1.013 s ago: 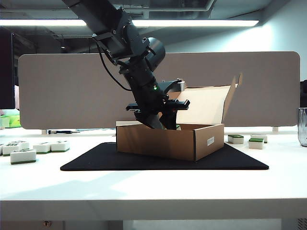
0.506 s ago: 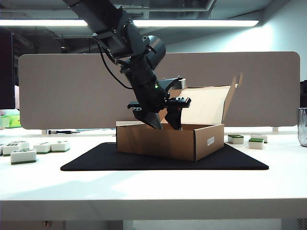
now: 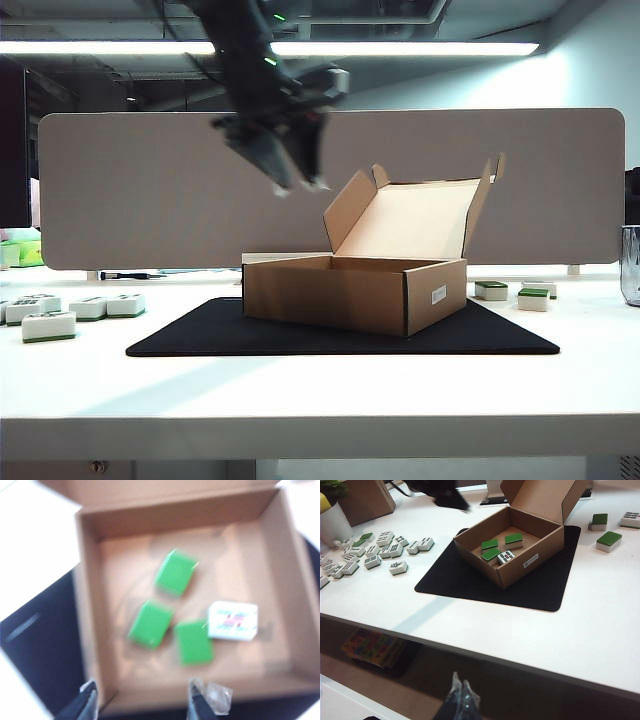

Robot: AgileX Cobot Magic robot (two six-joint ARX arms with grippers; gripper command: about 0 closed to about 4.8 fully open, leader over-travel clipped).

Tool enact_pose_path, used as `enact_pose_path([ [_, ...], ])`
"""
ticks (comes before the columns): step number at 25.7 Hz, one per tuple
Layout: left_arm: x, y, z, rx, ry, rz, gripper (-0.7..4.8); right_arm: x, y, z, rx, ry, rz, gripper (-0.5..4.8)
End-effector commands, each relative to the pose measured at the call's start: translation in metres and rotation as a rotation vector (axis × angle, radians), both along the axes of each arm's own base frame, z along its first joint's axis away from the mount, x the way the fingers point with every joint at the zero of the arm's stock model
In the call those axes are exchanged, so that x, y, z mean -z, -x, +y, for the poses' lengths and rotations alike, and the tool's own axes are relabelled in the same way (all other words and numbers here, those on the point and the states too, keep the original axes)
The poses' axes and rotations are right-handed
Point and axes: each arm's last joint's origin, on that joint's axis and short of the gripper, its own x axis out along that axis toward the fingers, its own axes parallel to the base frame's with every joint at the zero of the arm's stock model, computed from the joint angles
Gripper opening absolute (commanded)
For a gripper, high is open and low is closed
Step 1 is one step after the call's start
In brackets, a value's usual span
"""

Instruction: Pick up four mahjong tiles and put them into the paper box.

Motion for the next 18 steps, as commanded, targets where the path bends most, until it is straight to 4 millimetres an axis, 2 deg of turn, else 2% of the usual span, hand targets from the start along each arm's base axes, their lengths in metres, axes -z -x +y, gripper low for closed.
enact_pose_path([
  [1, -0.024, 0.014, 0.032, -0.04, -0.037, 0.045, 2.23, -0.001, 0.002, 0.0, -0.002, 0.003, -0.028, -0.01],
  [6, -0.046, 0.029, 0.079, -0.129, -0.048, 0.071, 2.23, -0.001, 0.002, 0.0, -0.002, 0.003, -0.028, -0.01],
  [9, -0.05, 0.047, 0.112, -0.148, -0.081, 0.063, 2.23, -0.001, 0.002, 0.0, -0.001, 0.003, -0.028, -0.01],
  [10, -0.048, 0.053, 0.124, -0.173, -0.086, 0.073, 2.23, -0.001, 0.002, 0.0, -0.001, 0.003, -0.028, -0.01],
  [14, -0.038, 0.069, 0.15, -0.233, -0.095, 0.108, 2.23, -0.001, 0.002, 0.0, -0.001, 0.003, -0.028, -0.01],
  [18, -0.021, 0.086, 0.166, -0.271, -0.113, 0.171, 2.23, -0.001, 0.002, 0.0, -0.002, 0.002, -0.028, -0.01],
])
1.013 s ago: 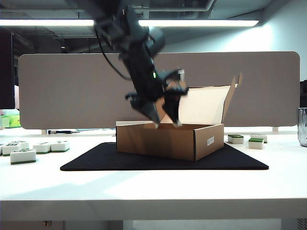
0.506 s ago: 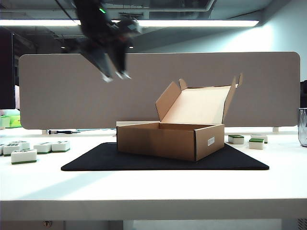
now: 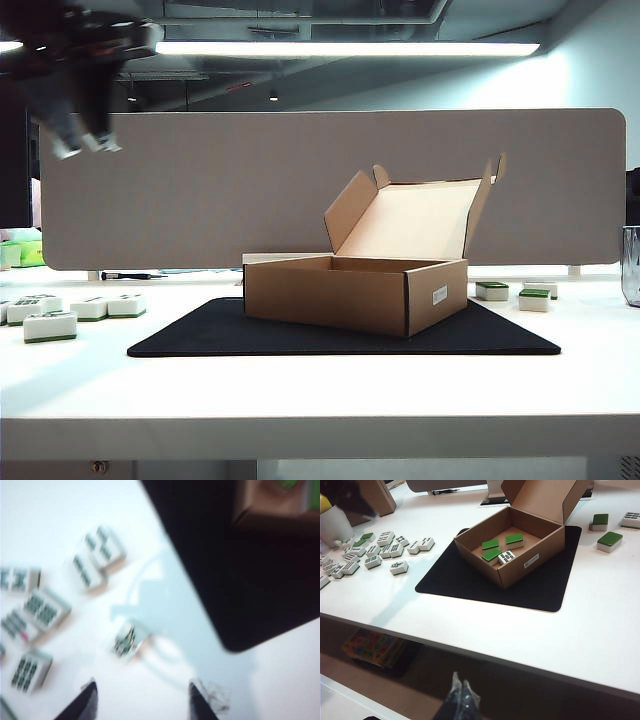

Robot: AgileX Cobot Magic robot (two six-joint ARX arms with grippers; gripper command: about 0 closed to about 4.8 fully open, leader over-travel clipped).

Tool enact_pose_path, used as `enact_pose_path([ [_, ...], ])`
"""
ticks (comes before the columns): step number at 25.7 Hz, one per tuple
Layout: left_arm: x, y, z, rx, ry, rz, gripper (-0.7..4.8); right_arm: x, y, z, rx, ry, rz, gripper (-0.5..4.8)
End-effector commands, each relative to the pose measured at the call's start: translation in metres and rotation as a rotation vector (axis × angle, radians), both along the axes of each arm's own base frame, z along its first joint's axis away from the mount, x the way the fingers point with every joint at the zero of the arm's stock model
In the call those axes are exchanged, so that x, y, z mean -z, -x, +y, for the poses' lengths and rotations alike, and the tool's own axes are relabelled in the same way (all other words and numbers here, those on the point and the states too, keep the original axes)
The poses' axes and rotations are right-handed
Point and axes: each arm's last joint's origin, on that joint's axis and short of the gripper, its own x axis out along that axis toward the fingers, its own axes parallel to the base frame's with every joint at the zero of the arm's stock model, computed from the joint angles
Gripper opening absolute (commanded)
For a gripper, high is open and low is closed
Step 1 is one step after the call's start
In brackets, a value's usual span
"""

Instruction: Pick up four mahjong tiles and put them into the paper box.

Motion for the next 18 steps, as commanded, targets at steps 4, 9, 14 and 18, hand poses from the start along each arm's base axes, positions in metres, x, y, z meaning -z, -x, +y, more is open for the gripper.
enact_pose_path([
  [4, 0.028, 0.034, 0.023, -0.003, -0.03, 0.026, 2.23, -0.001, 0.002, 0.0, -0.002, 0.002, -0.028, -0.01],
  [9, 0.03, 0.069, 0.029, -0.014, -0.019, -0.067, 2.23, -0.001, 0.002, 0.0, -0.002, 0.002, -0.028, -0.01],
  [14, 0.021, 0.103, 0.032, -0.016, -0.006, -0.181, 2.23, -0.001, 0.002, 0.0, -0.002, 0.002, -0.028, -0.01],
  [18, 0.012, 0.146, 0.037, -0.018, 0.01, -0.338, 2.23, -0.001, 0.002, 0.0, -0.002, 0.002, -0.028, -0.01],
])
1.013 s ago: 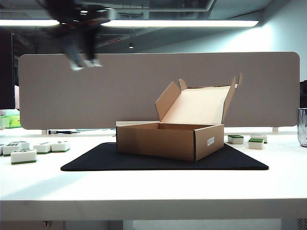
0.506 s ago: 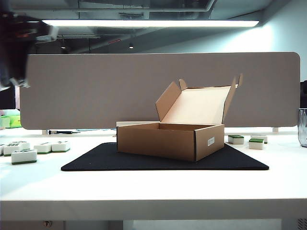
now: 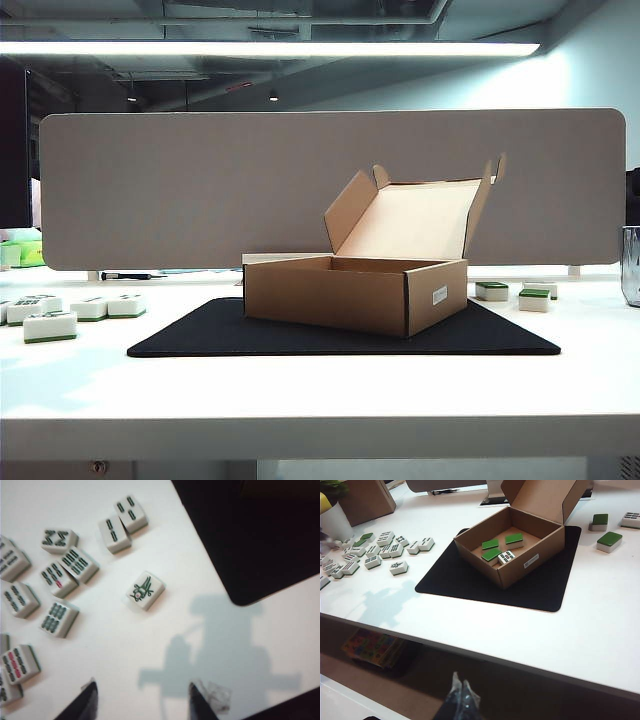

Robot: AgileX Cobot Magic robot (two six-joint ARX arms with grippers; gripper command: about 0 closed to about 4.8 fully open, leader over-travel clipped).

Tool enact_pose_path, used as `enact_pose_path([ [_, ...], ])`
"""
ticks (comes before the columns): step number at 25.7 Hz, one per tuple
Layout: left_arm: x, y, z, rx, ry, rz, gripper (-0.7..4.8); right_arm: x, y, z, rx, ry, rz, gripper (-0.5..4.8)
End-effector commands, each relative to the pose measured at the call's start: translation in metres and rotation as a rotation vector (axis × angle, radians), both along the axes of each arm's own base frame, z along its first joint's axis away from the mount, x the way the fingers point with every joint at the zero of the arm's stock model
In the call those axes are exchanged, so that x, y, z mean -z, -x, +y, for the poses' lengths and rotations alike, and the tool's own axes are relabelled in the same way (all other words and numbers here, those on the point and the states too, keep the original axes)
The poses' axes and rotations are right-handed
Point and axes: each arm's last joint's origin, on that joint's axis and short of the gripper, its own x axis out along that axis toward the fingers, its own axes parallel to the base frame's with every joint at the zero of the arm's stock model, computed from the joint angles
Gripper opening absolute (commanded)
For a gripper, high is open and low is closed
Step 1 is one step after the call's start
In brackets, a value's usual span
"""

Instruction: Pick up four mahjong tiles and put them into the paper box.

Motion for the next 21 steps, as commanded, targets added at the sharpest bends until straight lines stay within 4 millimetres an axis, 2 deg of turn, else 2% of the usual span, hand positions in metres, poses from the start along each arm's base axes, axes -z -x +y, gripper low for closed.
enact_pose_path([
  [1, -0.001, 0.02, 0.002, 0.003, 0.009, -0.085, 2.23, -0.001, 0.002, 0.0, -0.002, 0.002, -0.028, -0.01],
  [6, 0.013, 0.054, 0.006, 0.006, 0.016, -0.189, 2.23, -0.001, 0.002, 0.0, -0.002, 0.002, -0.028, -0.01],
  [9, 0.028, 0.071, 0.007, 0.024, -0.001, -0.258, 2.23, -0.001, 0.002, 0.0, -0.002, 0.002, -0.028, -0.01],
  [11, 0.044, 0.09, 0.01, 0.008, -0.014, -0.311, 2.23, -0.001, 0.002, 0.0, -0.002, 0.002, -0.028, -0.01],
  [13, 0.052, 0.1, 0.011, -0.022, 0.031, -0.381, 2.23, -0.001, 0.002, 0.0, -0.002, 0.002, -0.028, -0.01],
  [17, 0.051, 0.108, 0.011, -0.128, 0.229, -0.484, 2.23, -0.001, 0.002, 0.0, -0.002, 0.002, -0.028, -0.01],
  [21, 0.046, 0.109, 0.012, -0.139, 0.263, -0.534, 2.24, -0.001, 0.002, 0.0, -0.002, 0.002, -0.028, -0.01],
])
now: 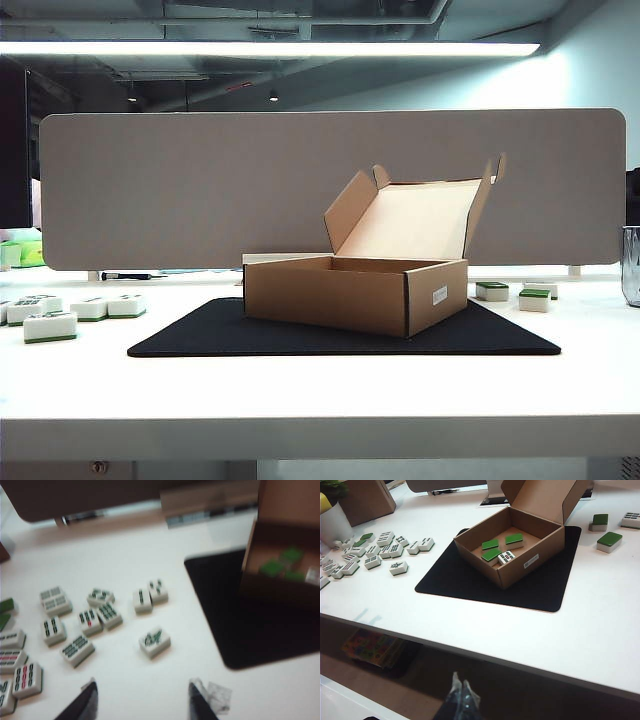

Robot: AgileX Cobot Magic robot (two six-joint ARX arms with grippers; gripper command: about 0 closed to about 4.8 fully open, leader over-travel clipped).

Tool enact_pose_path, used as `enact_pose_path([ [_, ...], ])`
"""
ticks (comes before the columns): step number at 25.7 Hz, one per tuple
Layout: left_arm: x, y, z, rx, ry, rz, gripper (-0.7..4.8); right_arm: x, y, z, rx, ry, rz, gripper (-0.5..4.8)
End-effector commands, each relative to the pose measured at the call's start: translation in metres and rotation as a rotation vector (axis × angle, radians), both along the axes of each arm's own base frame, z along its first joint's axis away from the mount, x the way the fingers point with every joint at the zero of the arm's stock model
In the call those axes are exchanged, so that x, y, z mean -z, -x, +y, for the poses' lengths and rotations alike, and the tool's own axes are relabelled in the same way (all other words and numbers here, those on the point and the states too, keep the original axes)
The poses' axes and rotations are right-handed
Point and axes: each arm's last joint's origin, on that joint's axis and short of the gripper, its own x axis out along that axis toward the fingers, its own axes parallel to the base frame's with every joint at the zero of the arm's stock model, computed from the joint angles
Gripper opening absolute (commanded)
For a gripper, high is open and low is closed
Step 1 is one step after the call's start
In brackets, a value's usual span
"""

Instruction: Pick up four mahjong tiles and put them into the paper box.

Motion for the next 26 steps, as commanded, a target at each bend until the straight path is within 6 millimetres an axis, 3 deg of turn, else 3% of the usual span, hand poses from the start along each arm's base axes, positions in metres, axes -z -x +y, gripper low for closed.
enact_pose_path([
  [1, -0.004, -0.001, 0.0, -0.006, 0.033, -0.033, 2.23, -0.001, 0.002, 0.0, -0.002, 0.002, -0.028, -0.01],
  [12, 0.006, -0.006, -0.001, -0.01, 0.03, -0.014, 2.23, -0.001, 0.002, 0.0, -0.002, 0.002, -0.028, -0.01],
  [17, 0.059, -0.024, -0.002, -0.019, 0.052, -0.099, 2.23, -0.001, 0.002, 0.0, -0.002, 0.002, -0.028, -0.01],
  [26, 0.111, -0.027, 0.005, -0.112, 0.104, -0.094, 2.23, -0.001, 0.003, 0.0, -0.003, 0.002, -0.028, -0.01],
])
